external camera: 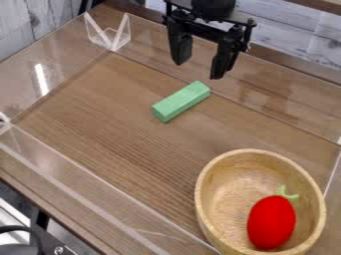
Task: Put the green stick in the brown bowl
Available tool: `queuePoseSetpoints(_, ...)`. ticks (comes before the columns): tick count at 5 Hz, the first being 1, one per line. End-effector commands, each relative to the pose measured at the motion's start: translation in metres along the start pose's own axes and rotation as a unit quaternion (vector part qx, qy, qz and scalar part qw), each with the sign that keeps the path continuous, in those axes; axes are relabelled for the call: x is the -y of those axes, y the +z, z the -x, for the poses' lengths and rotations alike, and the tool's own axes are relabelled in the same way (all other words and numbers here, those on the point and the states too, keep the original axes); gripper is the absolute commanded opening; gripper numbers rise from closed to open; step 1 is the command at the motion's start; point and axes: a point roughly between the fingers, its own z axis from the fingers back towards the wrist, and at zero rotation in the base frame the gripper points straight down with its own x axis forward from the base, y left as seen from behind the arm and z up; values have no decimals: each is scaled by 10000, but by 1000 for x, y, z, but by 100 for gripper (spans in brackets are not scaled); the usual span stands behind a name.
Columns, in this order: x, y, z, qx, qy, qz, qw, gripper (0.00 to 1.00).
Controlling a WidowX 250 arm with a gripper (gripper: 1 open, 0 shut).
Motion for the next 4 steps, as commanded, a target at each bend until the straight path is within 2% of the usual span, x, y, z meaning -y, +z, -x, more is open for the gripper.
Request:
queuePoseSetpoints(1, -8, -14, -2, -65, -43, 5, 10000, 100)
queuePoseSetpoints(2, -25, -38, -16, -99, 210, 38, 9997, 100)
queuePoseSetpoints(4, -38, -66, -49, -170, 118, 103, 9997, 100)
